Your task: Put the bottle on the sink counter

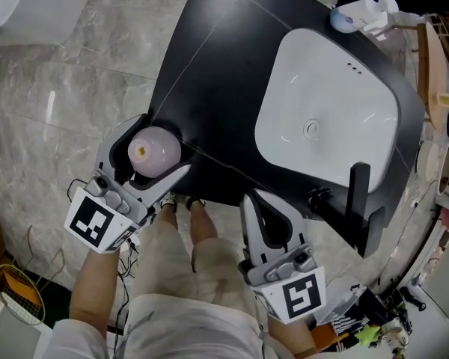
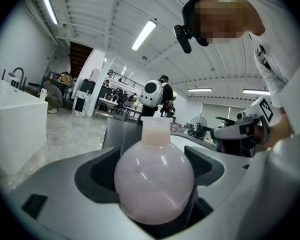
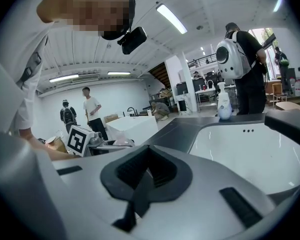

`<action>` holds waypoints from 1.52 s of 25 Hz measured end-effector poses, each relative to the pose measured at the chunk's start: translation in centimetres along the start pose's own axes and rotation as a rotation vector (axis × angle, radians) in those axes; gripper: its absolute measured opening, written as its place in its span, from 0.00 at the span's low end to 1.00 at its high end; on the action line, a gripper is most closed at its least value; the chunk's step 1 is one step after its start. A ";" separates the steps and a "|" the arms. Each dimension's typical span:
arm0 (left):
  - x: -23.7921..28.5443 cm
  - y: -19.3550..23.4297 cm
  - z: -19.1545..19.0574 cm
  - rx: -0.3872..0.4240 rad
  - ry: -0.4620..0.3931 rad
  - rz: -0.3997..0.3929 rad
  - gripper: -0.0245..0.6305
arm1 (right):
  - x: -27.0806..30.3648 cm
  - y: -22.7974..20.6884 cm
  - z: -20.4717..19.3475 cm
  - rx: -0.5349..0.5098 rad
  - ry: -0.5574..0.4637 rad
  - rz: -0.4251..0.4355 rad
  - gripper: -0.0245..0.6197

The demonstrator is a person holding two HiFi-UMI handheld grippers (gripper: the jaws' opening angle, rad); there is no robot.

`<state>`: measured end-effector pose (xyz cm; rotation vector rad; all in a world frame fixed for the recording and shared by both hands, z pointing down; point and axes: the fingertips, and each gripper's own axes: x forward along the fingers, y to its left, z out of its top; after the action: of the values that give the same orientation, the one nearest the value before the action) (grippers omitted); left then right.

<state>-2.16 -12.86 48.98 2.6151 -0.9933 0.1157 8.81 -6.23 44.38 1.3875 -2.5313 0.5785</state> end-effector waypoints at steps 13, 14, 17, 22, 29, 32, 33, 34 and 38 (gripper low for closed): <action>0.1 -0.4 -1.6 0.111 0.122 0.023 0.66 | -0.1 -1.0 -0.1 0.022 -0.014 0.010 0.05; 0.2 -0.5 -1.8 0.116 0.138 0.028 0.66 | -0.2 -1.0 -0.3 0.029 -0.004 0.011 0.05; 0.5 -0.6 -2.1 0.135 0.168 0.044 0.66 | -0.2 -1.0 -0.4 0.036 -0.002 0.018 0.05; 0.8 -0.4 -2.1 0.127 0.194 0.065 0.66 | -0.6 -1.3 -0.3 0.038 -0.012 0.017 0.05; 1.1 -0.6 -2.7 0.195 0.278 0.098 0.66 | -1.5 -1.8 -0.8 0.054 -0.016 0.011 0.05; 1.3 -0.6 -2.7 0.185 0.290 0.093 0.66 | -1.8 -2.1 -0.8 0.063 -0.022 0.006 0.05; 1.4 -0.6 -2.7 0.174 0.292 0.087 0.66 | -2.0 -2.3 -0.9 0.066 -0.025 0.005 0.05; 1.5 -0.6 -2.6 0.163 0.289 0.076 0.66 | -2.1 -2.5 -0.9 0.069 -0.026 0.002 0.05; 2.0 -0.6 -2.1 0.129 0.246 0.030 0.66 | -2.8 -3.1 -1.2 0.079 -0.034 -0.009 0.05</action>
<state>-0.15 -12.99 51.20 2.6187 -0.9662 0.5112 12.93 -5.12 45.23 1.4469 -2.5530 0.6660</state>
